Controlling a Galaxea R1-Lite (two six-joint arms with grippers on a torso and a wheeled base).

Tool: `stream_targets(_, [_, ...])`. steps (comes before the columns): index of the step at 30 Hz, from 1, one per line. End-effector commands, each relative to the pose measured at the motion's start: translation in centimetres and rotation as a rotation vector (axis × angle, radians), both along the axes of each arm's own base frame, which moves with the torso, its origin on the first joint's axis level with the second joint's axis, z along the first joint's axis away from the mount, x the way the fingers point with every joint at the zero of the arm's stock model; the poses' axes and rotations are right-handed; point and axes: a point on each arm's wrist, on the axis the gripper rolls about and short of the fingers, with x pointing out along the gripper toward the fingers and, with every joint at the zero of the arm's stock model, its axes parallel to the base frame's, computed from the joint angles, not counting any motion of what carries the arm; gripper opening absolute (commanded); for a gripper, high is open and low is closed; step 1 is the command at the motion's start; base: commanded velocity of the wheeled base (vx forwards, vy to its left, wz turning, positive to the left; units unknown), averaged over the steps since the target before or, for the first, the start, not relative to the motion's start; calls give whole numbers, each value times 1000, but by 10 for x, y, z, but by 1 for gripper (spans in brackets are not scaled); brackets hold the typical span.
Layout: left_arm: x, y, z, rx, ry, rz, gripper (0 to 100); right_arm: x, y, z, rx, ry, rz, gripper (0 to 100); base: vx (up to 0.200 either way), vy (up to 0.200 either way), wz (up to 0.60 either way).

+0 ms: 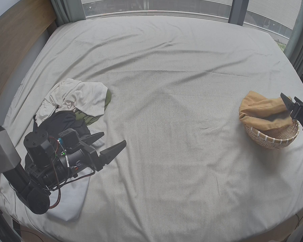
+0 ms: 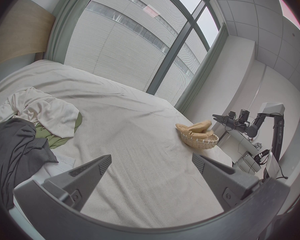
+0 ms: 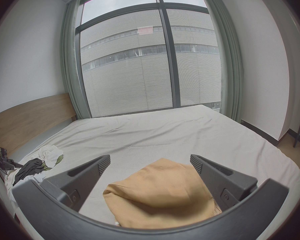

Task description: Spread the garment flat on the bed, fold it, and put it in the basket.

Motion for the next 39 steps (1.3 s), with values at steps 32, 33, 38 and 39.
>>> stream_targets(32, [-40, 11, 54, -169, -85, -20, 100, -56, 133, 2, -22, -68, 539, 100, 0, 0, 0])
stream_targets(33, [-46, 14, 56, -171, -91, -17, 100, -60, 133, 4, -22, -68, 542, 100, 0, 0, 0])
stream_targets(38, [-69, 23, 66, -184, -126, -13, 100, -80, 135, 9, -18, -55, 572, 100, 0, 0, 0])
stream_targets(39, [-73, 23, 66, -184, -125, -15, 100, -85, 135, 7, -18, -49, 575, 100, 0, 0, 0])
